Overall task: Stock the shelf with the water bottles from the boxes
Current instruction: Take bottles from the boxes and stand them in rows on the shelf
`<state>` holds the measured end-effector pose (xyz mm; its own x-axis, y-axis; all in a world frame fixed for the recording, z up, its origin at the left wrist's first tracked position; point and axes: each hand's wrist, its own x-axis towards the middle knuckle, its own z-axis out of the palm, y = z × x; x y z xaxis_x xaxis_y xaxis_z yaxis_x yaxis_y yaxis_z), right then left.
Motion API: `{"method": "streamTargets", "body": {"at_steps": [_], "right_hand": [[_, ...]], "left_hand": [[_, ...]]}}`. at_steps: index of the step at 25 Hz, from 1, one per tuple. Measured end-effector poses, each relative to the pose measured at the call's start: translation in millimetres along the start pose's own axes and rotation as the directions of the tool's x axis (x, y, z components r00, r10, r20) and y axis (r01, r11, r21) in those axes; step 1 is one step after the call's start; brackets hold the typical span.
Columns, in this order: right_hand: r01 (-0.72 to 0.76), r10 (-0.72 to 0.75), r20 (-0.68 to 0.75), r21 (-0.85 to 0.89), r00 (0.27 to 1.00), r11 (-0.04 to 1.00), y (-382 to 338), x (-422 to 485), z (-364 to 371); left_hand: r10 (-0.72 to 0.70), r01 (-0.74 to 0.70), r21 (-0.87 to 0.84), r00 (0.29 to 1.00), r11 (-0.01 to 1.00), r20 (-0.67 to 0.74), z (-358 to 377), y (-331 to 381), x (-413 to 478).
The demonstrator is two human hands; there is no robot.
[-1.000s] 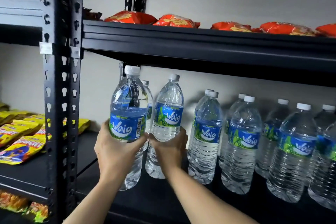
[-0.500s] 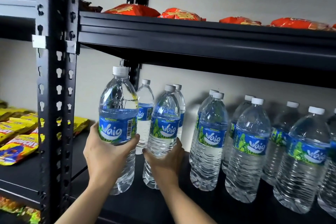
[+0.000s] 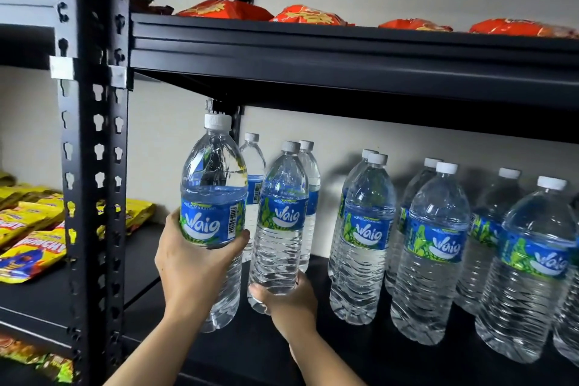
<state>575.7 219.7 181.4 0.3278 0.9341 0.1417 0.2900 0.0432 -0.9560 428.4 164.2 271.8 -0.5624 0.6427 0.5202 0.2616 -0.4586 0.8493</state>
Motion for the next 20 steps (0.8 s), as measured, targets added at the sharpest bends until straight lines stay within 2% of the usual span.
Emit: {"method": "streamTargets", "body": {"at_steps": [3,8,20], "right_hand": [[-0.035,0.032,-0.047,-0.045,0.998,0.998,1,6,7],[-0.015,-0.005,-0.126,-0.154,0.992,0.988,1,11,12],[0.007,-0.037,-0.158,-0.185,0.987,0.983,9,30,12]], "left_hand": [[-0.002,0.002,0.009,1.0,1.0,-0.006,2,-4,2],[0.0,0.001,0.045,1.0,0.999,-0.019,3,-11,6],[0.016,-0.016,0.06,1.0,0.998,-0.003,1,-15,15]]}}
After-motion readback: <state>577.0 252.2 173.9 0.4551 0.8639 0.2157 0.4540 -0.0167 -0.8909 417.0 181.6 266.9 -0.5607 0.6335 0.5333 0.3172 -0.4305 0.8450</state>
